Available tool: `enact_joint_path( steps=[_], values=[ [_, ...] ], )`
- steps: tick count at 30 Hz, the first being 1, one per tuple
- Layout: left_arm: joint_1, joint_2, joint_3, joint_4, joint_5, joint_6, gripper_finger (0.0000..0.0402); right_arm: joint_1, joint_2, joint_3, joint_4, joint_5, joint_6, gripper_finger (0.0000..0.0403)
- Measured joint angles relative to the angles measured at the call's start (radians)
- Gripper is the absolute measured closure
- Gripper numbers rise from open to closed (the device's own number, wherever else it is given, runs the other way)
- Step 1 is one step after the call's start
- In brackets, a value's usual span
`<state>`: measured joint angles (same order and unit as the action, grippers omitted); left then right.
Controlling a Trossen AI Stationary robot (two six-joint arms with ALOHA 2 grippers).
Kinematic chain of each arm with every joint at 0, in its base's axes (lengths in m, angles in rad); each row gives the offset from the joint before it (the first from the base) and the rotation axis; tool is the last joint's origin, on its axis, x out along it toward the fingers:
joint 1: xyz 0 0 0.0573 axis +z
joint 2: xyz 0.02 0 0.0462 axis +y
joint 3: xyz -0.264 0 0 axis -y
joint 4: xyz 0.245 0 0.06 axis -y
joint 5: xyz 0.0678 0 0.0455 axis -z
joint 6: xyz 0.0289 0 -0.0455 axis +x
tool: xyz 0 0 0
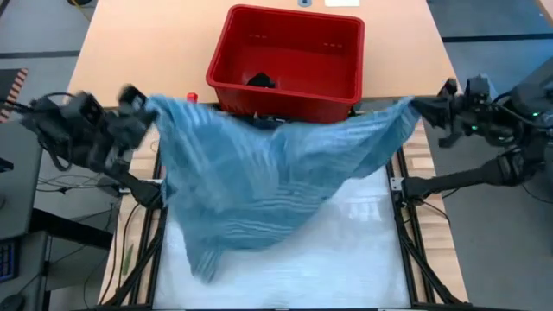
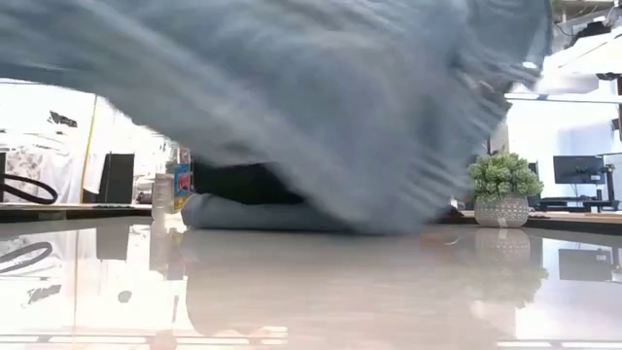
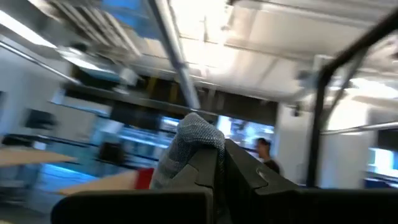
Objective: Fold Laundry from Bin
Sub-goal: Fold the blue long sleeve on the table
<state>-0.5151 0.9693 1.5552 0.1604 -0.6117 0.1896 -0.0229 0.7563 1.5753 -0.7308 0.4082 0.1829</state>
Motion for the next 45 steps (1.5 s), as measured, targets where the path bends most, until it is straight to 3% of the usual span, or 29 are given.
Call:
enact_joint_path(
  steps=[3, 7, 11, 14, 18, 22, 25, 30, 34, 37, 43, 45],
  values=[
    [0.033, -0.003, 0.065, -0.062, -0.045, 0.062, 0.0401, 0.000, 0.036, 0.000, 0.130, 0.171, -0.151, 0.0386],
    [0.069, -0.001, 0.151, -0.155, -0.056, 0.118, 0.0401, 0.001, 0.123, 0.080, 0.349, 0.193, -0.386, 0.0386],
    [0.071, -0.004, 0.213, -0.299, 0.001, 0.124, 0.0401, 0.001, 0.234, 0.289, 0.153, 0.175, -0.400, 0.0386],
    [0.071, -0.015, 0.223, -0.447, 0.047, 0.054, 0.0401, 0.001, 0.288, 0.404, -0.125, 0.116, -0.295, 0.0386],
    [0.060, -0.008, 0.221, -0.693, 0.169, -0.132, 0.0401, 0.014, 0.305, 0.423, -0.400, -0.120, -0.118, 0.0386],
    [-0.004, 0.013, 0.157, -0.841, 0.241, -0.301, 0.0401, 0.105, 0.300, 0.334, -0.523, -0.300, 0.058, 0.0386],
    [-0.087, 0.015, 0.066, -0.859, 0.264, -0.414, 0.0401, 0.225, 0.280, 0.215, -0.523, -0.370, 0.211, 0.0386],
    [-0.291, -0.008, -0.143, -0.899, 0.133, -0.713, 0.0401, 0.492, 0.221, -0.044, -0.515, -0.360, 0.576, 0.0386],
    [-0.464, -0.009, -0.345, -0.906, 0.051, -1.126, 0.0401, 0.732, 0.169, -0.264, -0.422, -0.331, 0.912, 0.0386],
    [-0.601, -0.009, -0.460, -0.899, -0.022, -1.418, 0.0401, 0.867, 0.139, -0.360, -0.311, -0.264, 1.064, 0.0386],
    [-0.795, -0.023, -0.533, -0.993, -0.208, -1.733, 0.0401, 0.905, 0.062, -0.374, -0.340, -0.092, 1.139, 0.0386],
    [-0.826, -0.024, -0.532, -1.084, -0.211, -1.821, 0.0401, 0.873, 0.041, -0.374, -0.442, -0.086, 1.169, 0.0386]
  ],
)
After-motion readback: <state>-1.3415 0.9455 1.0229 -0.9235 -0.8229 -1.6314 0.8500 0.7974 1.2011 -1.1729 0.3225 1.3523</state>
